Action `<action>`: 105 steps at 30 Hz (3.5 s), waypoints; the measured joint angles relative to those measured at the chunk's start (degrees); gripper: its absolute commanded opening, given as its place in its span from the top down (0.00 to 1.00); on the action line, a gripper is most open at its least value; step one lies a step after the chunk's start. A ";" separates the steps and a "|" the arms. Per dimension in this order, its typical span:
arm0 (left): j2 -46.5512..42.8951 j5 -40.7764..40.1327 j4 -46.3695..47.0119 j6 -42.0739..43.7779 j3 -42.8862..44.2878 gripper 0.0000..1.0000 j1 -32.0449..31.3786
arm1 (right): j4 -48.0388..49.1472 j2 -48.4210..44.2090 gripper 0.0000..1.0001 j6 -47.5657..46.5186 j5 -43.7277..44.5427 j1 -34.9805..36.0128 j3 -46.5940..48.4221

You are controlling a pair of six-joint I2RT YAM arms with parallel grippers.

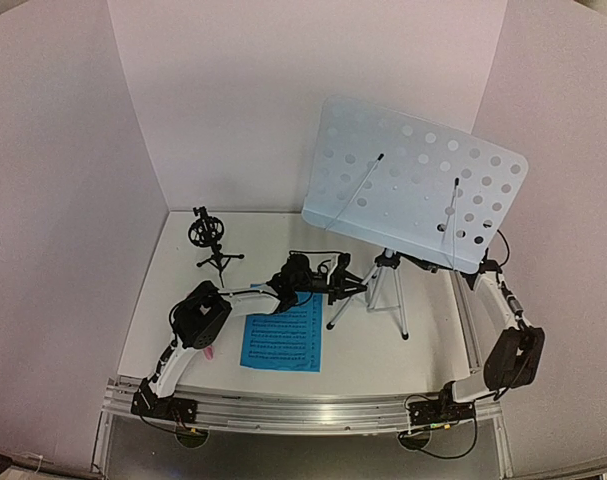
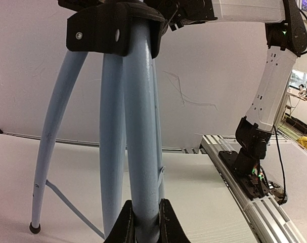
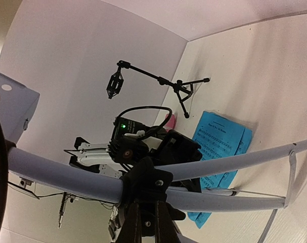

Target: Set up the instrument practice props

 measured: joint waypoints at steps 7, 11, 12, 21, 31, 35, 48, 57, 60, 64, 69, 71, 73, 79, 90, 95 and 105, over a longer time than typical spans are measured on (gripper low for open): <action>0.00 0.54 0.43 0.02 -0.16 1.00 0.00 | -0.63 0.49 0.92 6.05 -0.64 -0.04 0.11; 0.00 0.43 0.61 0.02 -0.28 1.00 0.00 | -1.86 1.27 0.79 8.85 -0.91 -0.04 0.22; 0.00 0.36 0.61 0.02 -0.28 1.00 0.00 | -2.13 1.39 0.77 9.18 -0.91 -0.04 0.22; 0.00 -1.11 0.56 0.26 -0.33 1.00 0.00 | -5.87 2.93 0.47 9.68 -2.65 0.66 -0.14; 0.00 -2.34 0.96 1.14 -0.68 1.00 -0.11 | -7.43 3.02 0.45 3.14 -5.43 -2.03 -0.09; 0.00 -2.60 0.96 1.57 -0.70 1.00 -0.11 | -7.61 3.02 0.46 0.43 -6.44 -1.98 0.37; 0.00 -2.83 0.95 2.05 -0.70 1.00 -0.11 | -7.61 6.07 0.51 -4.36 -5.51 -0.87 4.46; 0.00 -3.23 0.94 2.60 -0.70 1.00 -0.12 | -7.62 7.43 0.77 -5.67 -5.54 1.04 5.92; 0.00 -3.22 0.94 2.84 -0.70 1.00 -0.11 | -7.20 7.52 0.85 -5.89 -5.73 0.82 5.96; 0.00 -3.24 0.94 2.84 -0.70 1.00 -0.15 | -6.50 7.52 0.93 -5.28 -5.91 0.74 5.92; 0.00 -3.36 0.96 2.84 -0.70 1.00 -0.15 | -6.54 7.50 1.00 0.14 -5.09 0.75 5.92; 0.00 -3.49 0.96 2.84 -0.70 1.00 -0.15 | -6.53 7.39 1.00 4.17 -4.47 0.77 5.84; 0.00 -3.64 0.94 2.92 -0.70 1.00 -0.15 | -6.24 7.04 1.00 8.80 -3.80 0.77 5.33; -0.02 -4.07 0.91 3.82 -0.71 1.00 -0.17 | -4.66 5.02 0.92 22.19 -0.66 0.89 3.63; -0.59 -5.27 2.44 4.09 -2.31 1.00 -0.52 | -6.90 4.61 0.55 34.96 5.60 1.38 4.11; -1.00 -5.22 3.55 4.24 -3.29 1.00 -0.69 | -7.73 4.55 0.41 34.87 7.63 0.82 4.09; -0.99 -7.90 4.50 2.52 -3.71 1.00 -1.06 | -9.95 -1.10 0.37 27.11 12.78 -3.51 3.37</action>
